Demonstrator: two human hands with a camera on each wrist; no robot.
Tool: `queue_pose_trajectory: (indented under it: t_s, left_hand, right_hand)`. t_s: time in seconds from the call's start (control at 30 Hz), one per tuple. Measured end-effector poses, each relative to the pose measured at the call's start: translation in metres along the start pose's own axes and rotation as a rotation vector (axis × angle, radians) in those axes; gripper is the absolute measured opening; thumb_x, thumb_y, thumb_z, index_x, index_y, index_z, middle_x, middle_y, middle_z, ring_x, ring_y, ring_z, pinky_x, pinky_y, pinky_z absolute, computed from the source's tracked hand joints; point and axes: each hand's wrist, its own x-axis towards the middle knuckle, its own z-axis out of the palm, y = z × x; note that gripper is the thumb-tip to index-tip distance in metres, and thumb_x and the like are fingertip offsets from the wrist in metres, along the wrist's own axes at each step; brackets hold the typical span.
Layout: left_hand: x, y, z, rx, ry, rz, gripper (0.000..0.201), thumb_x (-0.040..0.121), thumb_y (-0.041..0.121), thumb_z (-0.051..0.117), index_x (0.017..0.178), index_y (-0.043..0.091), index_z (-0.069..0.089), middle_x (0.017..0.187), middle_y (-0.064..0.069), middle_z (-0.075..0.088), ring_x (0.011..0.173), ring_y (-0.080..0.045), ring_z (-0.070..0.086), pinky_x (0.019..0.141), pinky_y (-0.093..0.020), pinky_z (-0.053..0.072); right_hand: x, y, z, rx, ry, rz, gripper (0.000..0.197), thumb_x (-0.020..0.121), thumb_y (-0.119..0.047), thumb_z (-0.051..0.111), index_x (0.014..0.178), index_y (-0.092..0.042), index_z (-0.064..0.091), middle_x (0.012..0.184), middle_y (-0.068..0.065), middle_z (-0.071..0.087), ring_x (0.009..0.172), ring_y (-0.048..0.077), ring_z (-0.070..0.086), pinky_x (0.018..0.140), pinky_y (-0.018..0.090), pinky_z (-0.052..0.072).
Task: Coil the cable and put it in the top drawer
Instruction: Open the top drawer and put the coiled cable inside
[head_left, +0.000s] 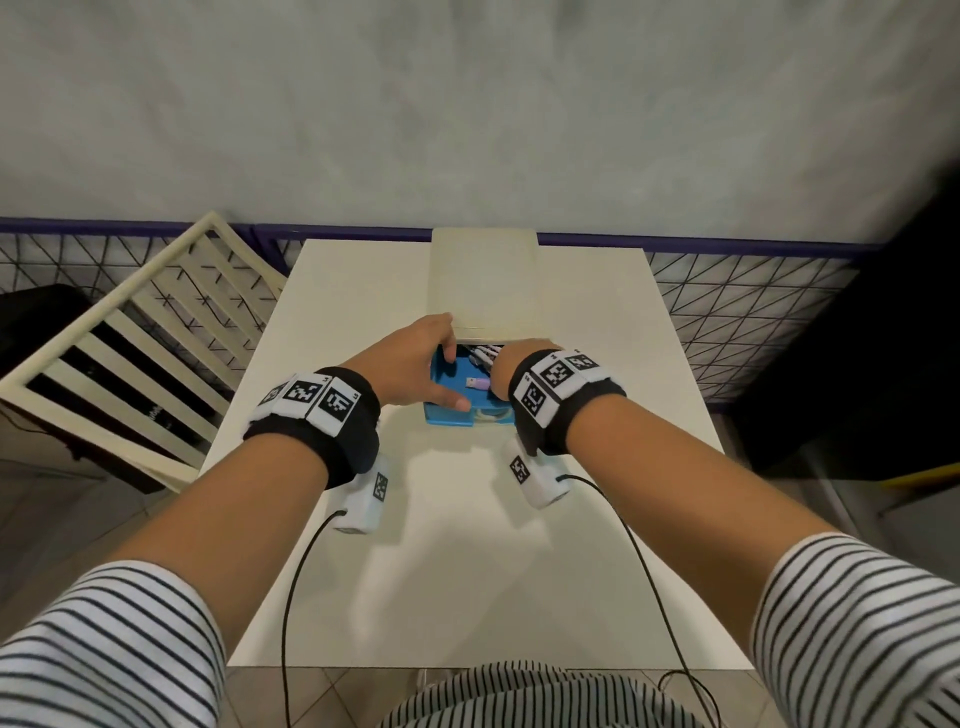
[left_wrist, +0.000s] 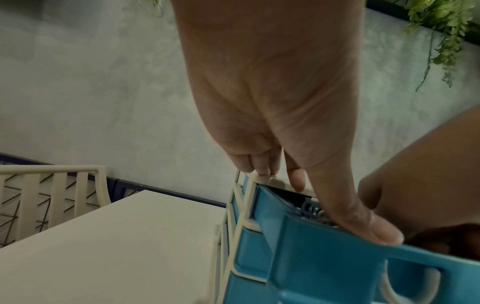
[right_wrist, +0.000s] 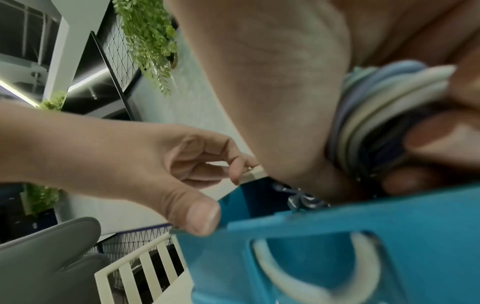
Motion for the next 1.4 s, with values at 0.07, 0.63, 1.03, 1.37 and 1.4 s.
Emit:
queue_pose_trajectory:
  t_s: [0.07, 0.63, 1.03, 1.37, 1.4]
  left_hand:
    - [-0.001, 0.001, 0.000, 0.018, -0.002, 0.015, 0.052, 0.064, 0.034, 0.083, 0.095, 0.008, 0.050, 0.140, -0.017, 0.041, 0.126, -0.031, 0.042, 0.097, -0.043, 0.046]
    - [0.000, -0.002, 0.005, 0.057, -0.127, 0.012, 0.050, 0.075, 0.035, 0.075, 0.120, 0.029, 0.054, 0.159, -0.011, 0.005, 0.144, -0.028, 0.019, 0.111, -0.033, 0.027]
    - [-0.003, 0.015, 0.004, 0.295, -0.300, -0.048, 0.058, 0.092, 0.046, 0.047, 0.144, 0.037, 0.025, 0.157, -0.012, -0.021, 0.146, -0.033, -0.005, 0.119, -0.044, 0.000]
    - [0.004, 0.013, 0.014, 0.386, -0.342, -0.042, 0.056, 0.094, 0.050, 0.036, 0.145, 0.042, 0.015, 0.153, -0.014, -0.032, 0.144, -0.028, -0.023, 0.120, -0.050, -0.003]
    - [0.004, 0.013, 0.014, 0.388, -0.347, -0.041, 0.056, 0.094, 0.051, 0.036, 0.145, 0.042, 0.014, 0.153, -0.013, -0.033, 0.144, -0.028, -0.024, 0.120, -0.050, -0.005]
  right_hand:
    - [0.002, -0.004, 0.000, 0.033, 0.006, 0.054, 0.046, 0.097, -0.039, 0.044, 0.134, -0.012, 0.048, 0.134, 0.006, 0.057, 0.121, 0.023, 0.055, 0.094, 0.031, 0.043]
    - [0.031, -0.021, 0.033, 0.605, 0.140, 0.404, 0.075, 0.076, -0.053, 0.068, 0.125, 0.001, 0.046, 0.124, 0.014, 0.056, 0.111, 0.030, 0.059, 0.084, 0.036, 0.050]
    - [0.010, -0.003, 0.044, 0.577, 0.163, 0.261, 0.115, 0.064, -0.074, 0.062, 0.143, 0.001, 0.022, 0.142, 0.016, 0.035, 0.130, 0.030, 0.039, 0.100, 0.037, 0.040]
    - [-0.015, 0.043, 0.038, 0.400, 0.318, -0.110, 0.037, 0.089, -0.038, 0.059, 0.123, -0.024, 0.058, 0.125, 0.006, 0.050, 0.117, 0.023, 0.047, 0.093, 0.038, 0.047]
    - [-0.021, 0.044, 0.037, 0.346, 0.358, -0.151, 0.026, 0.089, -0.034, 0.060, 0.113, -0.026, 0.064, 0.120, 0.003, 0.051, 0.114, 0.021, 0.046, 0.089, 0.037, 0.048]
